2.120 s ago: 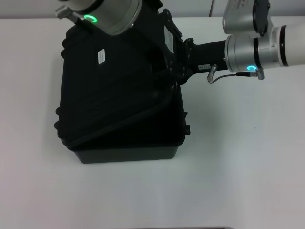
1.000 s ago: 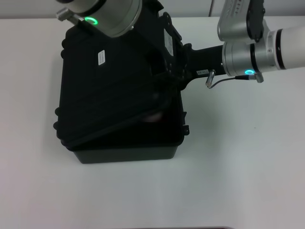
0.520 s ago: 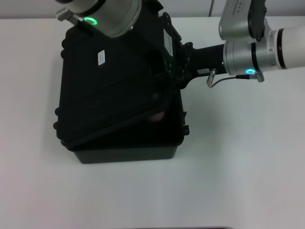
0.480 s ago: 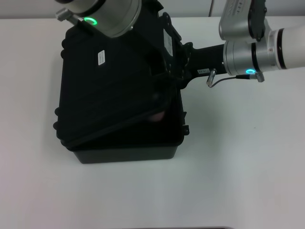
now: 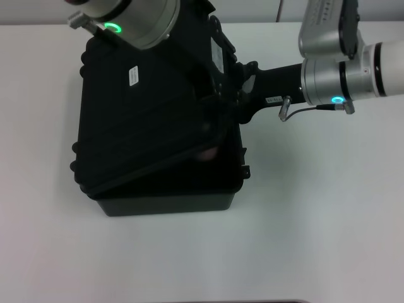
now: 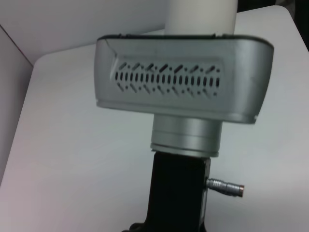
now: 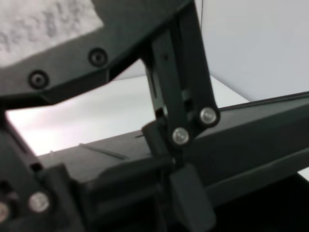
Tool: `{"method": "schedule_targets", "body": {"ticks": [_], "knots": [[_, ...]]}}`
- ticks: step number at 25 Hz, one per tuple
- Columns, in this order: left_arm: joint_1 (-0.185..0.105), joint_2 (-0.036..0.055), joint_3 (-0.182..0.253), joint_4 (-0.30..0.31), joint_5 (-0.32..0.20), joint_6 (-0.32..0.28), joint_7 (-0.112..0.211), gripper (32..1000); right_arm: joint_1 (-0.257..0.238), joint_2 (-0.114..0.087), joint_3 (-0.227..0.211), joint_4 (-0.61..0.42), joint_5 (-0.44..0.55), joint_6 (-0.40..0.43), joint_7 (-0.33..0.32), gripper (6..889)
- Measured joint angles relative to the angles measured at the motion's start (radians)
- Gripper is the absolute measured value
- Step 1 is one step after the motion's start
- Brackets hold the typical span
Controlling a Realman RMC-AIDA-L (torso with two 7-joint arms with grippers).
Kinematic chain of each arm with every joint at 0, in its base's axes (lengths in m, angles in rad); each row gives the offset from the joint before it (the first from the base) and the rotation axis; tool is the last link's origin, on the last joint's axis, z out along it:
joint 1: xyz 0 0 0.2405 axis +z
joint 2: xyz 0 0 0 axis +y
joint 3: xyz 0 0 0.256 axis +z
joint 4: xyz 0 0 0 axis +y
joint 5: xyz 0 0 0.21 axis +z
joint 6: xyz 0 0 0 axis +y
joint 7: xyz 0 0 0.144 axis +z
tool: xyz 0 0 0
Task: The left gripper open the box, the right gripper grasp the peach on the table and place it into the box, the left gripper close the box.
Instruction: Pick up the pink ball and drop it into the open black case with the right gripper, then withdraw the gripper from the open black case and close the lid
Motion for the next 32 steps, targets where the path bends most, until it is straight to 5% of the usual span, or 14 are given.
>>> {"method": "schedule_targets", "body": {"ticks": [9,17,20,27,32], "knots": [[0.013,0.0,-0.001,0.0,0.0,-0.001,0.004,364,-0.1,-0.002,-0.009,-0.158,0.025,0.093,0.069,855],[0.019,-0.0001,-0.002,0.0,-0.004,-0.001,0.006,364,-0.235,-0.006,-0.045,-0.401,0.013,0.191,0.231,856],[0.02,0.0,-0.002,0.0,-0.006,-0.001,0.006,364,-0.313,-0.008,-0.078,-0.586,0.008,0.231,0.331,856],[0.023,-0.0001,-0.001,-0.003,-0.008,-0.002,0.006,364,-0.386,-0.009,-0.086,-0.773,-0.055,0.279,0.46,856],[0.027,-0.0001,-0.001,-0.004,-0.009,-0.002,0.006,364,-0.401,-0.009,-0.047,-0.839,-0.076,0.352,0.529,855]]}}
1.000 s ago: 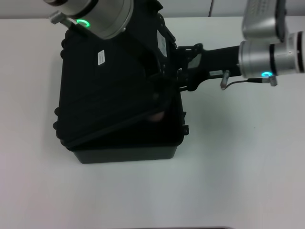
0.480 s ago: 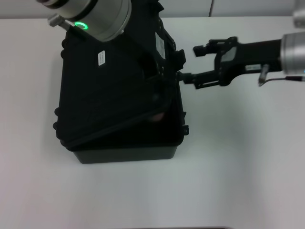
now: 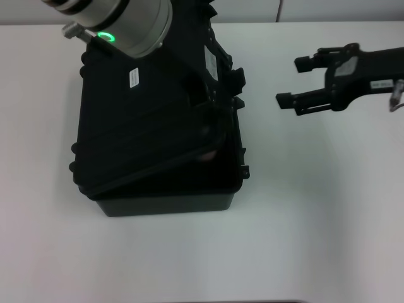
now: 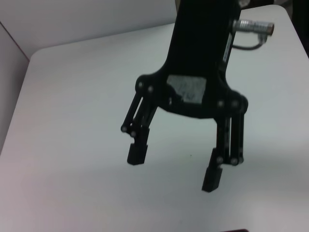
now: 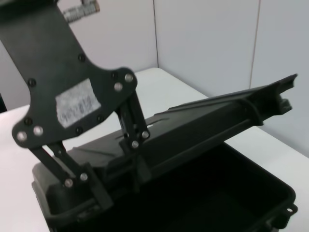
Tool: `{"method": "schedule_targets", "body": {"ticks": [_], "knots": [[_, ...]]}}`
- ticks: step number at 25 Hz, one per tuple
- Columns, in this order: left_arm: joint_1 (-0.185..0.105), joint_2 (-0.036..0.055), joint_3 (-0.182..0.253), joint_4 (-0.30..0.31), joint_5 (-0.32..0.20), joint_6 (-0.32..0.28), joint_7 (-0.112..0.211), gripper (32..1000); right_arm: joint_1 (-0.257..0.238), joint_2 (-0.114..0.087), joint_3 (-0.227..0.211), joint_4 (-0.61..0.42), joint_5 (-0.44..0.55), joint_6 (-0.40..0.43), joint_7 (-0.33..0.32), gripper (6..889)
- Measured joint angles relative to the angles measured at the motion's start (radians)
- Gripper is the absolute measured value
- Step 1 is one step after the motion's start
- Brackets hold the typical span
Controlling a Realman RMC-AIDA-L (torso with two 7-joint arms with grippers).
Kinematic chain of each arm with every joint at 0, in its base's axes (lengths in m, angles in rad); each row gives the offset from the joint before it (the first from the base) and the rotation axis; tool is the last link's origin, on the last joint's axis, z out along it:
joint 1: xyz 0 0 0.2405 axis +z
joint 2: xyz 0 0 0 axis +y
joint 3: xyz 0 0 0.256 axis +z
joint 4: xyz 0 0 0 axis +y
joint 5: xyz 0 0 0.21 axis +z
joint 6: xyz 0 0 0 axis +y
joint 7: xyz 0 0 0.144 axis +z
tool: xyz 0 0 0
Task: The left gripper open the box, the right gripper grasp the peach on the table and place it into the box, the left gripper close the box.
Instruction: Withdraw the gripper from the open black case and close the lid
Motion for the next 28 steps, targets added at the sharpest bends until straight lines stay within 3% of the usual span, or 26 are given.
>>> {"method": "schedule_targets", "body": {"ticks": [5,11,13,21,28], "knots": [[0.001,0.0,0.0,-0.004,-0.001,0.001,0.0,363,-0.011,-0.001,0.06,-0.092,-0.031,0.063,0.06,854],[0.001,0.0,0.0,-0.007,-0.001,0.001,0.0,361,-0.038,-0.001,0.078,-0.238,-0.126,0.121,0.144,853],[0.002,0.0,0.0,-0.008,-0.002,0.003,0.0,361,-0.069,0.0,0.091,-0.304,-0.129,0.134,0.158,853],[0.006,0.0,0.0,-0.01,-0.003,0.008,0.001,362,-0.087,0.001,0.137,-0.356,-0.122,0.176,0.17,852],[0.006,0.0001,-0.002,-0.01,-0.01,0.004,0.011,361,-0.081,0.0,0.14,-0.36,-0.128,0.185,0.175,852]]}}
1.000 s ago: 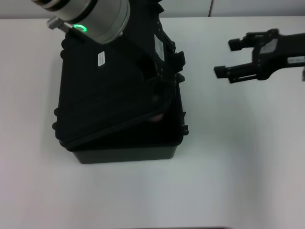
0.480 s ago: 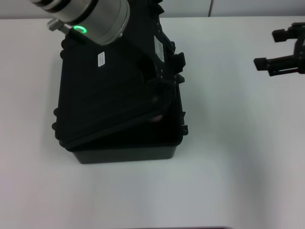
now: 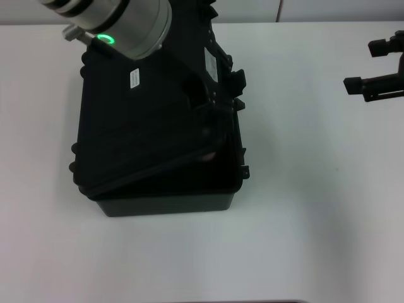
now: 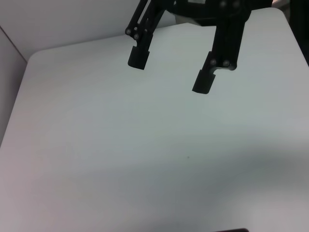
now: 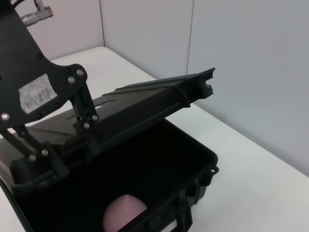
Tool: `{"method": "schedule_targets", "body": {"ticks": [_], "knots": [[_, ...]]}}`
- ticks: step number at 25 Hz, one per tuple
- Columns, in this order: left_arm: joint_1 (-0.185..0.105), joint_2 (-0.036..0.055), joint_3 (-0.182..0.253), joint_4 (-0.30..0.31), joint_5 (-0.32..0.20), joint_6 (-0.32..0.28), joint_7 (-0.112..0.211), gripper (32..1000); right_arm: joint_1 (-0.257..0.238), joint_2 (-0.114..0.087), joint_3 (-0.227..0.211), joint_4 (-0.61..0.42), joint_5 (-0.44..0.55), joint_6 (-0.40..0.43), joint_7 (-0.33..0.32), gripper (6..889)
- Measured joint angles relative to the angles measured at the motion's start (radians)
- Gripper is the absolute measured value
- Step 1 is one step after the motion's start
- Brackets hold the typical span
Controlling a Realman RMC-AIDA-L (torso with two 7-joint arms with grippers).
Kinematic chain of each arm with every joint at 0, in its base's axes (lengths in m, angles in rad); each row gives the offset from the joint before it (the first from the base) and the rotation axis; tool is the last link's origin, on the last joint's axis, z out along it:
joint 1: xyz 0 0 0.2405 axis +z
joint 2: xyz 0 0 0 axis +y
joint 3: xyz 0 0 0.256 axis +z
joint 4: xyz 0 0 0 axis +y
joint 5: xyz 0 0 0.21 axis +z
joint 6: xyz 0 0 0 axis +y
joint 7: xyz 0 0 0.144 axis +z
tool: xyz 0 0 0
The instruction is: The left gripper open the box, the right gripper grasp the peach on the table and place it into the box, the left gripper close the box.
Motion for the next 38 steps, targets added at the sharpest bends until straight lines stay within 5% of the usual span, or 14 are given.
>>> {"method": "schedule_targets", "body": {"ticks": [10,19,38], "knots": [[-0.001,0.0018,-0.048,0.0,-0.061,-0.032,0.011,500,0.003,-0.001,0.003,0.003,-0.002,0.001,0.0,852],[-0.009,0.0014,-0.051,-0.002,-0.064,-0.052,0.004,679,0.003,-0.002,0.015,0.006,0.0,0.001,-0.001,852],[-0.012,0.0014,-0.051,-0.006,-0.058,-0.063,0.001,768,0.008,-0.003,0.015,0.005,0.005,0.011,-0.005,852]]}}
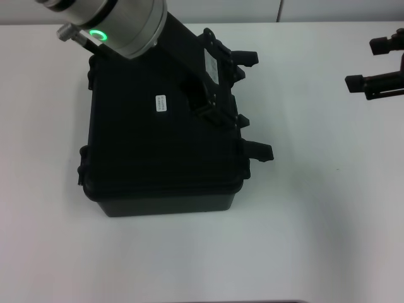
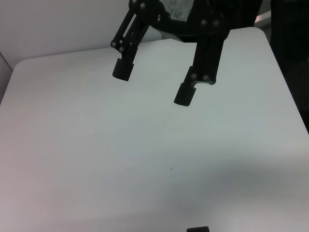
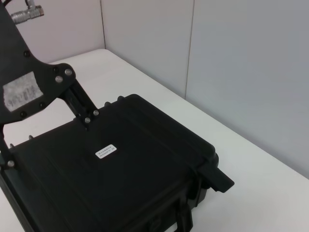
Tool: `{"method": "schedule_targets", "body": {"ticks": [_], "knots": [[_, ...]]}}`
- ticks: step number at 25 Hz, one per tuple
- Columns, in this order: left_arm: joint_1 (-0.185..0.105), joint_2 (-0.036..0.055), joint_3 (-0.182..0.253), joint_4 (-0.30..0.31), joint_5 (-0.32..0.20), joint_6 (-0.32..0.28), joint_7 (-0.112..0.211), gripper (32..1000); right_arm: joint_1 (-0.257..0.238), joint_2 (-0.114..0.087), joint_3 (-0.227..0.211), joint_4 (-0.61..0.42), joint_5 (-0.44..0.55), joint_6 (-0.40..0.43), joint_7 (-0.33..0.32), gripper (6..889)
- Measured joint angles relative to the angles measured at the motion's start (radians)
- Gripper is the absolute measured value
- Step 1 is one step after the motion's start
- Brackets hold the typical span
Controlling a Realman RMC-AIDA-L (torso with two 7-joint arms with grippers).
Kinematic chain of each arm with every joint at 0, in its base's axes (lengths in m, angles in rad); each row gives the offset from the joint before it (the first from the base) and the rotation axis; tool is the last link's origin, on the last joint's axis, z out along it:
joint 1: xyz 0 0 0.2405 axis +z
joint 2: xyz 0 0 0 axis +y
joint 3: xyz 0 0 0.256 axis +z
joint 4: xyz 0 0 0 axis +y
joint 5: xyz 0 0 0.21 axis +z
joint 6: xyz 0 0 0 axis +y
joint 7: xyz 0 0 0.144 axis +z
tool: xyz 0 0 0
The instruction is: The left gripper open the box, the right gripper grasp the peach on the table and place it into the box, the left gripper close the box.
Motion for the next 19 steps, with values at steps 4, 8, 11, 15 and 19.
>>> {"method": "schedule_targets", "body": {"ticks": [4,8,11,15,19], "knots": [[0.0,0.0,-0.001,-0.002,-0.001,0.004,0.0,768,0.0,0.0,0.0,0.001,0.0,0.001,0.0,852],[0.0,0.0,-0.003,-0.003,-0.002,0.006,0.0,768,0.0,0.0,0.0,0.001,0.0,0.001,-0.001,852],[0.0,0.0,-0.003,-0.003,-0.004,0.006,0.0,768,0.0,0.0,0.0,0.001,-0.003,0.001,-0.001,852],[0.001,0.0,-0.003,-0.003,-0.003,0.006,0.0,768,0.0,0.0,0.0,0.002,-0.004,0.001,-0.002,852],[0.002,0.0,-0.003,-0.003,-0.004,0.006,0.0,768,0.0,0.0,0.0,0.002,-0.004,0.001,-0.002,852]]}}
